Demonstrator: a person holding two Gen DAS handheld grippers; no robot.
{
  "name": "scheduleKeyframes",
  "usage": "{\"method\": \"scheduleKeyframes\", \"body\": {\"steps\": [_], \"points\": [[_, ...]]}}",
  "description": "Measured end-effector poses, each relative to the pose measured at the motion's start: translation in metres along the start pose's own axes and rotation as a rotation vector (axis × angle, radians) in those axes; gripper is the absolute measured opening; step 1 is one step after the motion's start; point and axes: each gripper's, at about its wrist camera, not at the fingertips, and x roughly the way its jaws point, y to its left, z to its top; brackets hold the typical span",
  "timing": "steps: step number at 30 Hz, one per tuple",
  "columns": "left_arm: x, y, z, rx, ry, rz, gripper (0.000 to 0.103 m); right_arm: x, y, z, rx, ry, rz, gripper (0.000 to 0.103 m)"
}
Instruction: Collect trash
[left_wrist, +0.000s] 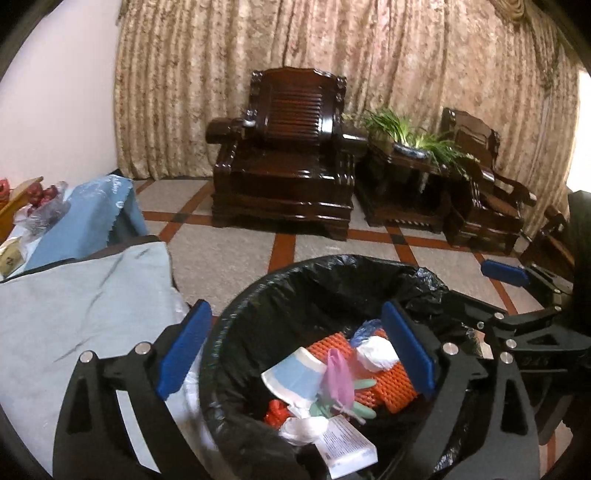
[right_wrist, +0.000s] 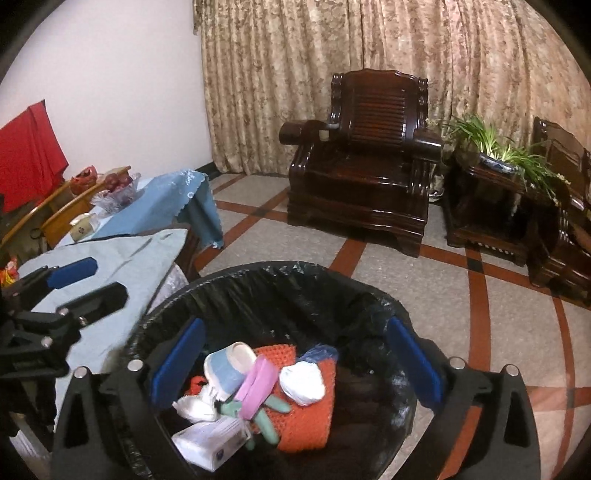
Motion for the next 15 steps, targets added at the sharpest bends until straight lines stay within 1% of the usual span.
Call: {"method": "scheduleKeyframes", "body": {"steps": [3, 6, 12, 15], "points": [[-0.026, 0.006, -0.002, -0.009, -0.026, 0.041, 0.094, -0.015, 0.008, 0.0, 0.011, -0.02, 0.028, 0.097], [-0.045, 0.009, -0.004, -0.017, -0.034, 0.068, 0.096, -0.029, 0.022, 0.0, -0.001, -0.033, 0.049, 0.097], [-0.088, 0.018, -0.016, -0.046, -0.045, 0.137, 0.096, -0.054, 0.048, -0.003, -0.004, -0.053, 0.1, 0.097], [-0.104, 0.022, -0.022, -0.052, -0.053, 0.154, 0.096, -0.066, 0.06, -0.007, -0.013, -0.06, 0.107, 0.097]]}}
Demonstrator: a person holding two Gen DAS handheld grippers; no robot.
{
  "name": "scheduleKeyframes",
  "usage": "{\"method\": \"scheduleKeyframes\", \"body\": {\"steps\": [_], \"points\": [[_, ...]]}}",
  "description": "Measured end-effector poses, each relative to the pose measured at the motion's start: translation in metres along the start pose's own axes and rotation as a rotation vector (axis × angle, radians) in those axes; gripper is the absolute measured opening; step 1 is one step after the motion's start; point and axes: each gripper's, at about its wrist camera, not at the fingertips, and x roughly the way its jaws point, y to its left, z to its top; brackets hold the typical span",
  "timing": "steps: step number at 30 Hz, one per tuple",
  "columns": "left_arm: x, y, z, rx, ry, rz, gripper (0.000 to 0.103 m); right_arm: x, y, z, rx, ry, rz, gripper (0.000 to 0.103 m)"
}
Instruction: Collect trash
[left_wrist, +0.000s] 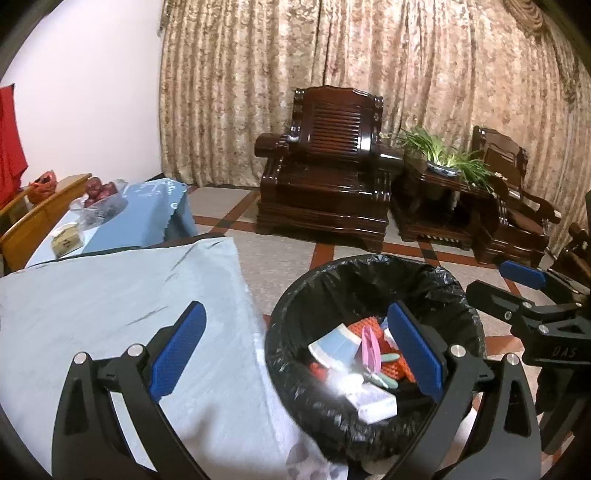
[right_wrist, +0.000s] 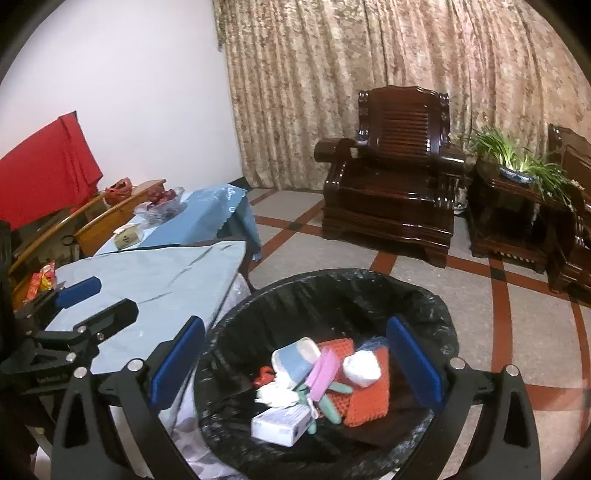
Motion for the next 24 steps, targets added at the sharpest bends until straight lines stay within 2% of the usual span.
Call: {"method": "scheduleKeyframes", "body": {"steps": [9, 24], "points": [[-0.045, 0.009, -0.012, -0.026, -0.03, 0.042, 0.096, -0.031, 0.022, -0.003, -0.015, -0.023, 0.019, 0.097], [-0.096, 0.007, -0.005, -0.029, -0.114, 0.071, 0.096, -0.069, 0.047, 0.002, -0.078, -0.085, 0.033, 0.097]]}}
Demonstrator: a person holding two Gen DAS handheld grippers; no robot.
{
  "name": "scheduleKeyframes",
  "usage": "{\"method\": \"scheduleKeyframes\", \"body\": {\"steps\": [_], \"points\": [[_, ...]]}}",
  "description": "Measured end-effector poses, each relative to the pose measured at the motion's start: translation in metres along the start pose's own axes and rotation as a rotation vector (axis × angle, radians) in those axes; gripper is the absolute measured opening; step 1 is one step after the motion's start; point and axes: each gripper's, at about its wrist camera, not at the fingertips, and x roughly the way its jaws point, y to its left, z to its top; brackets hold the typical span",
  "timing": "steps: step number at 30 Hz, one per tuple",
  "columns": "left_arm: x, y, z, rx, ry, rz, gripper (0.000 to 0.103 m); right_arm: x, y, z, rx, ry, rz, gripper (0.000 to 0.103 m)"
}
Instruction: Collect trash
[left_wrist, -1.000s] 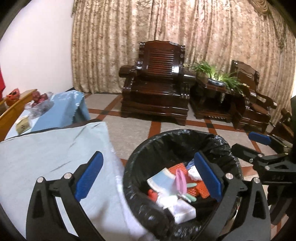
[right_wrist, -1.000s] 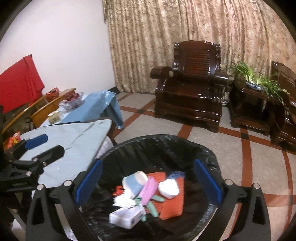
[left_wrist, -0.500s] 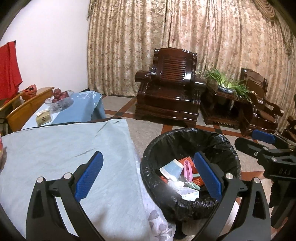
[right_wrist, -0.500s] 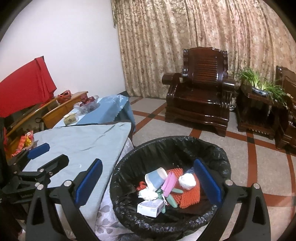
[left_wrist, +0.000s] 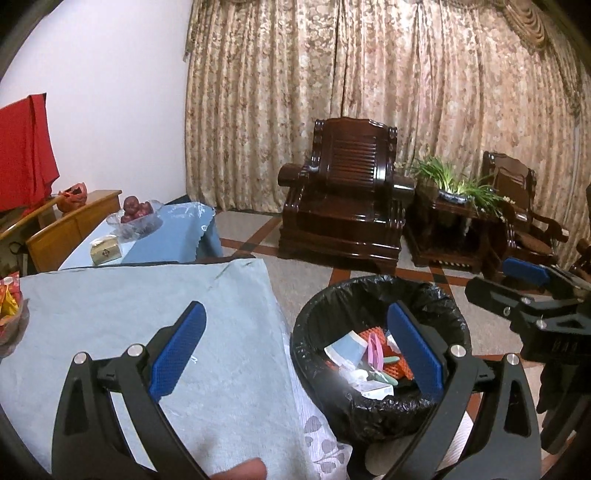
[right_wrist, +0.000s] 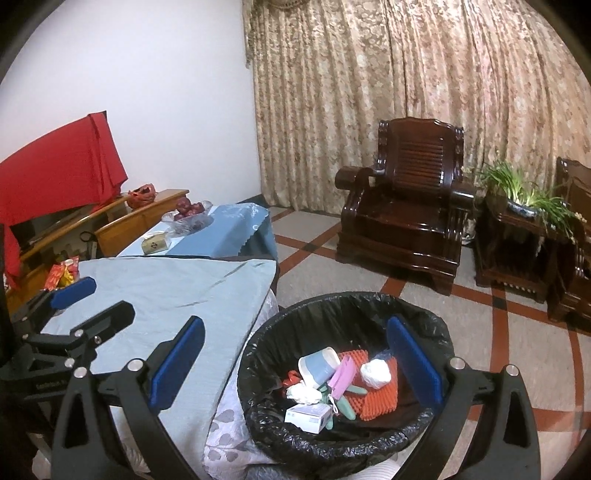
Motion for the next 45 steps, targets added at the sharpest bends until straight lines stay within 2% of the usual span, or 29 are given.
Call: {"method": "scheduleKeyframes", "body": {"steps": [9, 45], "points": [[-0.01, 0.001, 0.005, -0.006, -0.022, 0.006, 0.096, -0.006, 0.003, 0.002, -0.012, -0.015, -0.001, 0.097], [-0.017, 0.006, 0.006, -0.013, -0.029, 0.018, 0.096, -0.005, 0.014, 0.006, -0.035, -0.018, 0.018, 0.097]]}}
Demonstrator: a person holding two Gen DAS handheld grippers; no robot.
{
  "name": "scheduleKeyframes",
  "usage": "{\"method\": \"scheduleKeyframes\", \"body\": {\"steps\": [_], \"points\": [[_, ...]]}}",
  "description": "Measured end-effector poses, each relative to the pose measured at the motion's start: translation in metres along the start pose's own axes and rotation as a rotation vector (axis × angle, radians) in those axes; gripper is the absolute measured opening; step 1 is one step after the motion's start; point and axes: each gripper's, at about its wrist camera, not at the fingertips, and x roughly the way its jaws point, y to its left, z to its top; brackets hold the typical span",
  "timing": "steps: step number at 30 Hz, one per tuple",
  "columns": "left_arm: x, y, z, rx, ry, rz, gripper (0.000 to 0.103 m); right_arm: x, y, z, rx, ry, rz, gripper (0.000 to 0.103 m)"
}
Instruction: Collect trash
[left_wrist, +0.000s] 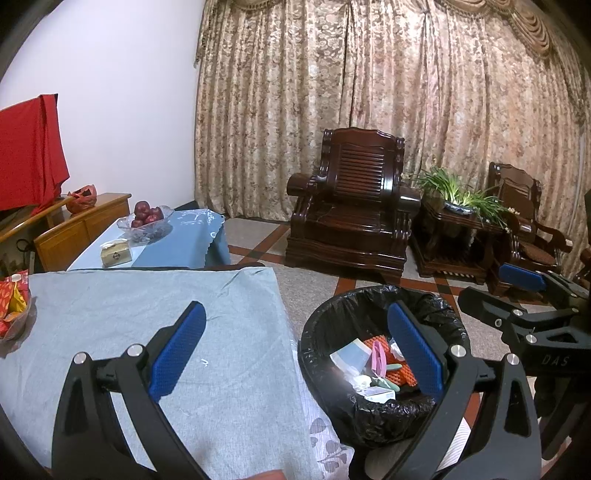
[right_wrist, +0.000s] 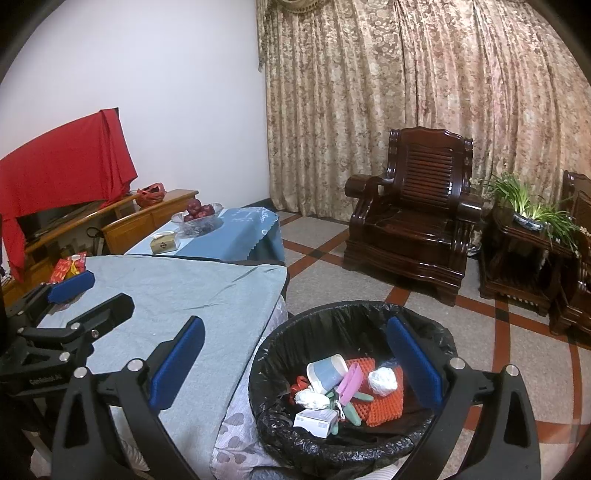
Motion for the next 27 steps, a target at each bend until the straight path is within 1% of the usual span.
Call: {"method": "scheduleKeyframes", "body": {"steps": [27], "points": [[0.0002, 0.0009, -0.0003, 0.0, 0.001, 0.0, 0.096, 0.001, 0.0041, -0.0024, -0.004, 0.005, 0.003, 0.097]]}}
